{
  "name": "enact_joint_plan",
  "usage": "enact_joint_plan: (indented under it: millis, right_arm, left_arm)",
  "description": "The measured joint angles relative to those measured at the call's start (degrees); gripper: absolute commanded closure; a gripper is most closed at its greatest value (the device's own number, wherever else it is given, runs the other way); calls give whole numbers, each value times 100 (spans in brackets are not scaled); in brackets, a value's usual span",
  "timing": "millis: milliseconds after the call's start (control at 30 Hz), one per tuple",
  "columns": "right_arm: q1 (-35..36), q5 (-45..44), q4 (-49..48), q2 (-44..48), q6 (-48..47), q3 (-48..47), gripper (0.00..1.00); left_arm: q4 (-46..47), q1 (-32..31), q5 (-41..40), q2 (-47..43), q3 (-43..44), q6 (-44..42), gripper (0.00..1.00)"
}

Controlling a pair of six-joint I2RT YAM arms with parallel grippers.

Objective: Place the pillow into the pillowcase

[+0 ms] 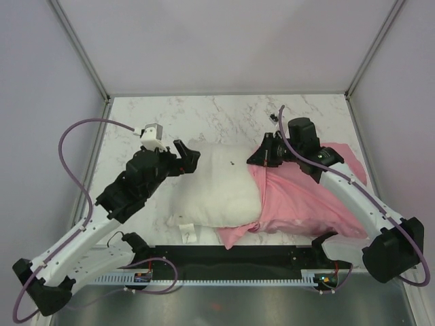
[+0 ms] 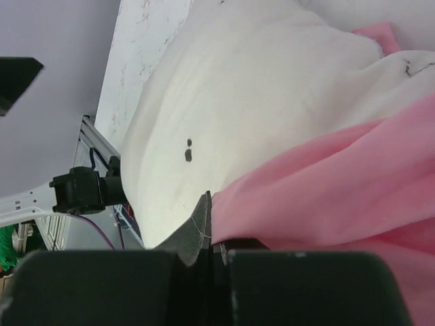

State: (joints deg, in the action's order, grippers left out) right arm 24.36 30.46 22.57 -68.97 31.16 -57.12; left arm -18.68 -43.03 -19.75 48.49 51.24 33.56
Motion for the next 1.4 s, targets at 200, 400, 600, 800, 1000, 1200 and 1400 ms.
enact_joint_plan:
  millis: [200,400,600,800,1000,1200,1400]
  right_arm:
    - [-37,-503,236,-404,-11,-817,100]
    - [-37,-837,481,-1027,-2,-1534,100]
    - [-37,-859,511,-1189,2,-1757,52]
    - [149,-1606,789,-358,-334,-1231,28]
    - [852,-2898,1622,780,-409,-509,27]
    - [1598,-3860,2203,1139,-221,-205,47]
    - [2079,-4439,2282,828,-52,-157,100]
  left_arm:
    - [-136,1204,1493,-457,-1519,59,0]
    - [155,1279,2492,-737,-2361,461,0]
    - [1032,1283,2938,-1054,-3014,968,0]
    - [1368,1279,2916,-1078,-3025,1086,0]
    - [1462,1268,2721,-909,-3008,1095,0]
    - [1467,1239,2562,-752,-2924,1104,0]
    - [1458,1082,2424,-647,-2804,1117,0]
